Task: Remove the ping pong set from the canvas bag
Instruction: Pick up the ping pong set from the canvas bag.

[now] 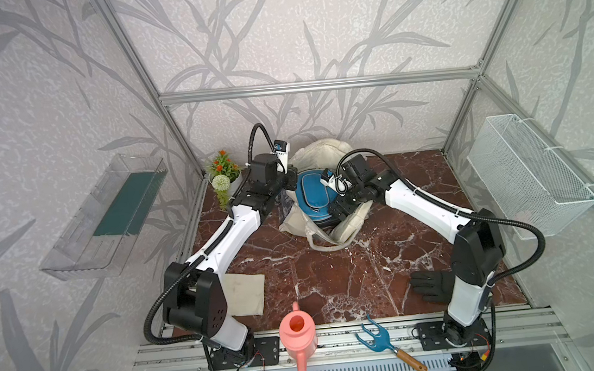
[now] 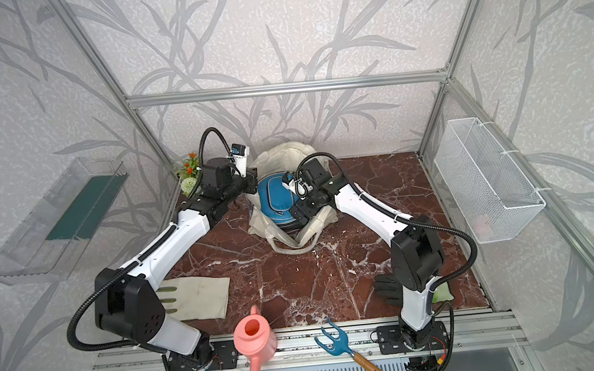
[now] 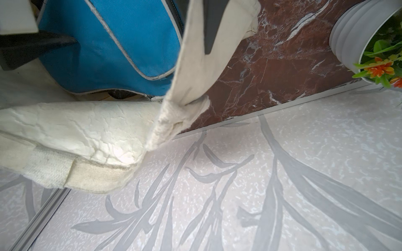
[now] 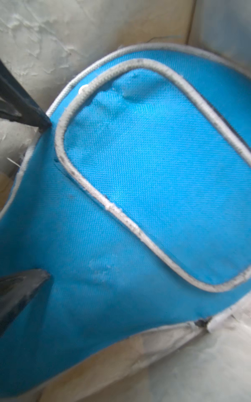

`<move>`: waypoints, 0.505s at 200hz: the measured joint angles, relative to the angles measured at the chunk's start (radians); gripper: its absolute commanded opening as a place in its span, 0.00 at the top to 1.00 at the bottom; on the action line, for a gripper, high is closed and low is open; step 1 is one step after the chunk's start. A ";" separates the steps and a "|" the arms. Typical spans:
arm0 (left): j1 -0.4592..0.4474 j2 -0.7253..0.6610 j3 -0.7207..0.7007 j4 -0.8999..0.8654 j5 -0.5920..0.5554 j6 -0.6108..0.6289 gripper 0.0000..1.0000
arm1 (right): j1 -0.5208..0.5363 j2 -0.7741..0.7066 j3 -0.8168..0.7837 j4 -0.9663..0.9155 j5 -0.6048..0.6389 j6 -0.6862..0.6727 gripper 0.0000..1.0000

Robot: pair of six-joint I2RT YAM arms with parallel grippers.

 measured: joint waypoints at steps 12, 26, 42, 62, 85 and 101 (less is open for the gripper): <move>0.000 -0.003 -0.002 -0.003 0.008 0.002 1.00 | -0.005 0.010 0.034 -0.033 -0.008 -0.003 0.01; 0.000 -0.010 -0.007 -0.008 0.019 0.008 1.00 | -0.016 0.029 0.101 -0.072 -0.023 -0.003 0.01; 0.000 -0.020 -0.014 -0.014 0.034 0.018 1.00 | -0.033 0.056 0.211 -0.117 -0.043 0.004 0.01; 0.000 -0.026 -0.018 -0.019 0.048 0.023 1.00 | -0.050 0.097 0.357 -0.152 -0.053 0.012 0.01; 0.000 -0.026 -0.016 -0.024 0.055 0.023 1.00 | -0.072 0.183 0.516 -0.183 -0.068 0.027 0.01; 0.000 -0.017 0.008 -0.052 0.056 0.025 1.00 | -0.086 0.266 0.609 -0.216 -0.082 0.034 0.01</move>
